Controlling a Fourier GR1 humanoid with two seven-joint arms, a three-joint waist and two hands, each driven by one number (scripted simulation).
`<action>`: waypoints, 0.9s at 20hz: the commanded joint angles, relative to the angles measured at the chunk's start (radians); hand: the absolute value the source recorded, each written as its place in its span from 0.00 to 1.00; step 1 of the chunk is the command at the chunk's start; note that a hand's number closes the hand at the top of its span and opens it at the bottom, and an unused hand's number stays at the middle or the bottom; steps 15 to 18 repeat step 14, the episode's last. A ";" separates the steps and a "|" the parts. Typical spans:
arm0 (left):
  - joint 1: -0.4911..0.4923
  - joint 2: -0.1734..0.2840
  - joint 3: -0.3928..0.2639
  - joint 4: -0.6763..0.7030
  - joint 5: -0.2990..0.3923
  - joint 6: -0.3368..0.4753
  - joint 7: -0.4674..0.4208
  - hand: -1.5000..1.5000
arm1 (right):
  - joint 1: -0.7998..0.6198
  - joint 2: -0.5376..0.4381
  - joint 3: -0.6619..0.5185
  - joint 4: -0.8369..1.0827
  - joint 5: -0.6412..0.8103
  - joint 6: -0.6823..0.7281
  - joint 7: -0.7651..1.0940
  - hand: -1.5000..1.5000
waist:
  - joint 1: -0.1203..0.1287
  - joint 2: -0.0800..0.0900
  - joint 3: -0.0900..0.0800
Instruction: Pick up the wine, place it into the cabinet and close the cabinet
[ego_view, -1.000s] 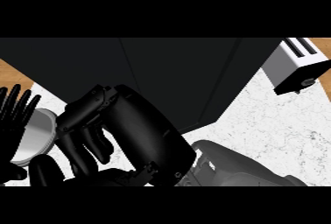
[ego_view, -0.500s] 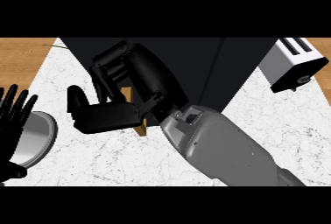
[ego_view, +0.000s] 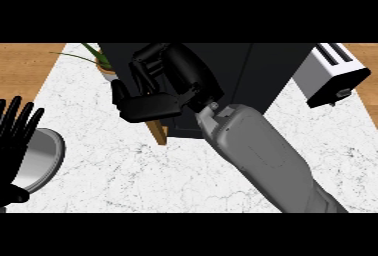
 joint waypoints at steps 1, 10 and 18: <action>-0.008 0.022 0.036 0.020 -0.008 0.020 0.022 0.00 | -0.010 -0.040 -0.067 0.100 0.024 0.025 -0.016 1.00 | -0.006 0.021 0.005; -0.047 0.043 0.042 0.046 0.011 -0.024 0.028 0.00 | -0.026 -0.099 -0.123 0.224 0.036 0.105 -0.136 1.00 | 0.005 0.030 0.004; -0.049 0.045 0.032 0.015 0.019 -0.026 0.041 0.00 | 0.010 -0.082 -0.109 0.236 0.044 0.103 -0.164 1.00 | 0.007 0.028 0.005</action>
